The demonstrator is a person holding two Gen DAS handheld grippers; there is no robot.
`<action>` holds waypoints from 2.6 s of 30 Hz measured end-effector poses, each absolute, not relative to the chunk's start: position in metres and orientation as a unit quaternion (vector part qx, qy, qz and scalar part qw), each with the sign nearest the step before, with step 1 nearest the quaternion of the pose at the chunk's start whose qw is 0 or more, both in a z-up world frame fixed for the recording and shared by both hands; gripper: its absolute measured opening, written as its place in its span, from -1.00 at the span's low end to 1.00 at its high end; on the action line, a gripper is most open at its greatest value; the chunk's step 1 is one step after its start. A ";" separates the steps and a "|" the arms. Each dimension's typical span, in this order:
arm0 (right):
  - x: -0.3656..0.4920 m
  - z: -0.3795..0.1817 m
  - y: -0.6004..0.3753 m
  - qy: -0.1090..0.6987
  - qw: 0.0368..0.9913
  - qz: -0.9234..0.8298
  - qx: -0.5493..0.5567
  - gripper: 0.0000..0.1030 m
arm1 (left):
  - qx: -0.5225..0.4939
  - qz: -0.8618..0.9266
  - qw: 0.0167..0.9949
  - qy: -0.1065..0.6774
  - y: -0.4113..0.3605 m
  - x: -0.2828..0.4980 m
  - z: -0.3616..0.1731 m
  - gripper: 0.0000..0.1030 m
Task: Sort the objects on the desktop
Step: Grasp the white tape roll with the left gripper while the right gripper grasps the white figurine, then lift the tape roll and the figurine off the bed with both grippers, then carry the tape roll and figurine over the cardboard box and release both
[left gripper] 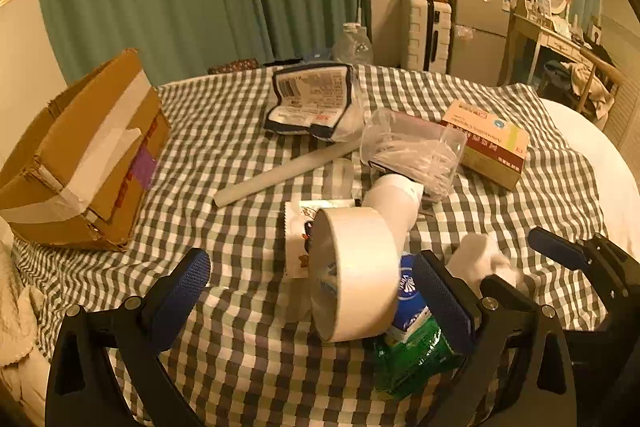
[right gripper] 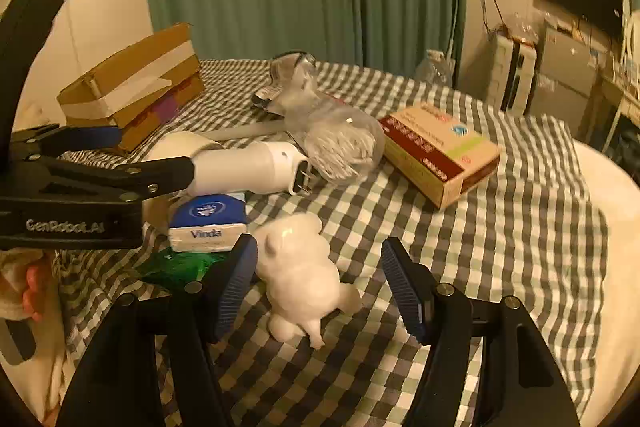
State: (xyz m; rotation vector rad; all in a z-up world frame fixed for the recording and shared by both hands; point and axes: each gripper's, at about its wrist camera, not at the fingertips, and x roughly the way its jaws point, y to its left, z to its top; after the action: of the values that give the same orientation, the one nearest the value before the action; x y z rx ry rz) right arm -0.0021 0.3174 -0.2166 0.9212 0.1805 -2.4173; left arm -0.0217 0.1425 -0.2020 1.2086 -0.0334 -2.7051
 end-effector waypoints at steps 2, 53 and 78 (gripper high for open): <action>-0.004 -0.218 0.318 0.061 0.270 -0.896 0.348 0.25 | 0.413 -0.907 0.083 -0.004 0.141 -0.023 -0.205 1.00; -0.012 -0.224 0.350 -0.005 0.194 -0.910 0.367 -0.06 | 0.395 -0.914 0.075 0.053 0.088 0.001 -0.173 -0.44; 0.064 -0.068 0.300 0.035 0.162 -0.932 0.321 -0.07 | 0.335 -0.938 -0.008 0.084 0.058 0.038 -0.075 -0.44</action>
State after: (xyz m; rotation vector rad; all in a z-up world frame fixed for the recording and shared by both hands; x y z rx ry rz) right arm 0.0642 0.3002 -0.0676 0.9159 0.0995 -2.6604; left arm 0.0380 0.0582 -0.0747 1.0581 0.2651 -2.9639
